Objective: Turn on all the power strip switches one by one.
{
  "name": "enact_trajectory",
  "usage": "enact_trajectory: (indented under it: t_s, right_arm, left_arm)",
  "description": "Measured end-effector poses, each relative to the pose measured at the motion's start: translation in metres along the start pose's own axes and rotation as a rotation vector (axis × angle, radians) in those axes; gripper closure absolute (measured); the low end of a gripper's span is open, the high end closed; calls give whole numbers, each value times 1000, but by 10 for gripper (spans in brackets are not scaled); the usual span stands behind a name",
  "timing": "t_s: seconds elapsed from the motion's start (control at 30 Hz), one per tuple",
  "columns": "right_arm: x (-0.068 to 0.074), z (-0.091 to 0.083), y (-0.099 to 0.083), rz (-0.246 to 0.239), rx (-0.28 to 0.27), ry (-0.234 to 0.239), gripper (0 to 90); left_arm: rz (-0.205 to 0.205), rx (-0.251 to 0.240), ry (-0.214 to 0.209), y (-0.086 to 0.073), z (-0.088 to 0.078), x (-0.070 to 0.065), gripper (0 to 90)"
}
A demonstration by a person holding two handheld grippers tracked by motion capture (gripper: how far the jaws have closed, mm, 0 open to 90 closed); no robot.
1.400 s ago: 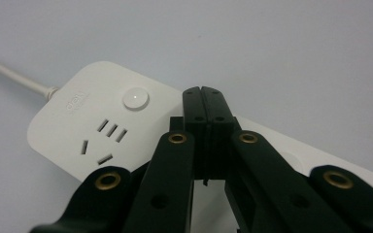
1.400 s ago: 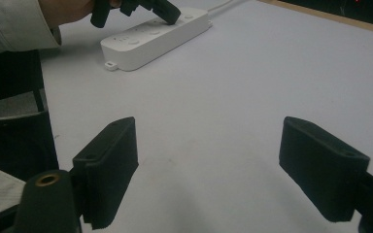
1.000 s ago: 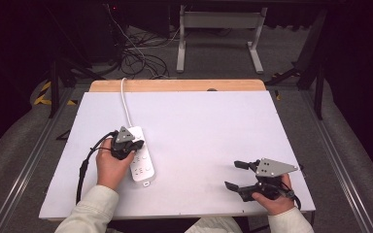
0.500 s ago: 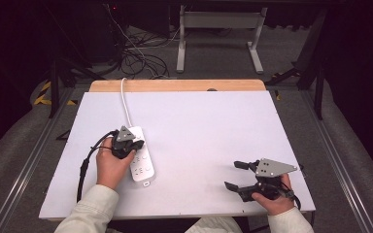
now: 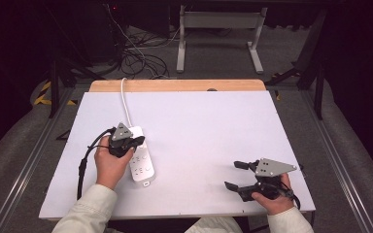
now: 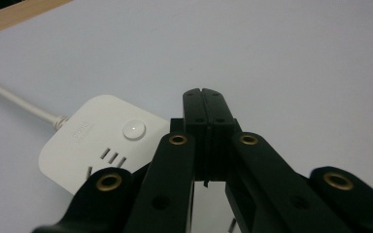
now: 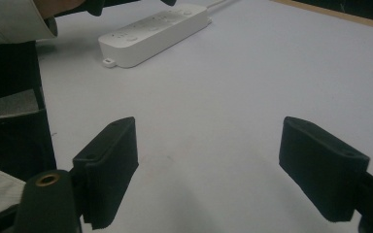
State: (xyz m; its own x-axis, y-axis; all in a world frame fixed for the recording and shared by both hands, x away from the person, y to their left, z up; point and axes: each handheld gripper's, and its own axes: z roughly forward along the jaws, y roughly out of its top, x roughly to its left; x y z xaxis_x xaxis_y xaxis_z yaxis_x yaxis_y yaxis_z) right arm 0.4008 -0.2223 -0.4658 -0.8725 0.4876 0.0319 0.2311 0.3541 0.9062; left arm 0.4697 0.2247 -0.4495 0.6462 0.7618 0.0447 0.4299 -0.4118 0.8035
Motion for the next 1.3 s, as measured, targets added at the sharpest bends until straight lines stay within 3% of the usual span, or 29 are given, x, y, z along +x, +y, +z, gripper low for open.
enact_trajectory:
  t_s: [0.13,0.23,0.3,0.47,0.83,1.3]
  right_arm:
    - [1,-1,0,-4,-2,1,223]
    - [1,-1,0,-3,-4,0,223]
    - [1,0,0,-1,-4,2,223]
    - [2,0,0,-5,1,5,223]
    - [2,1,0,-5,2,8,223]
    - [2,1,0,-8,4,9,223]
  left_arm:
    - [-17,-23,-23,0,-8,-3,899]
    - [4,-21,-42,-1,-13,-7,899]
    - [22,-7,-59,-4,-15,-10,899]
    - [17,16,-96,-16,-16,-13,899]
    - [32,24,-114,-25,-9,-18,899]
    - [46,38,-84,-27,-4,-17,899]
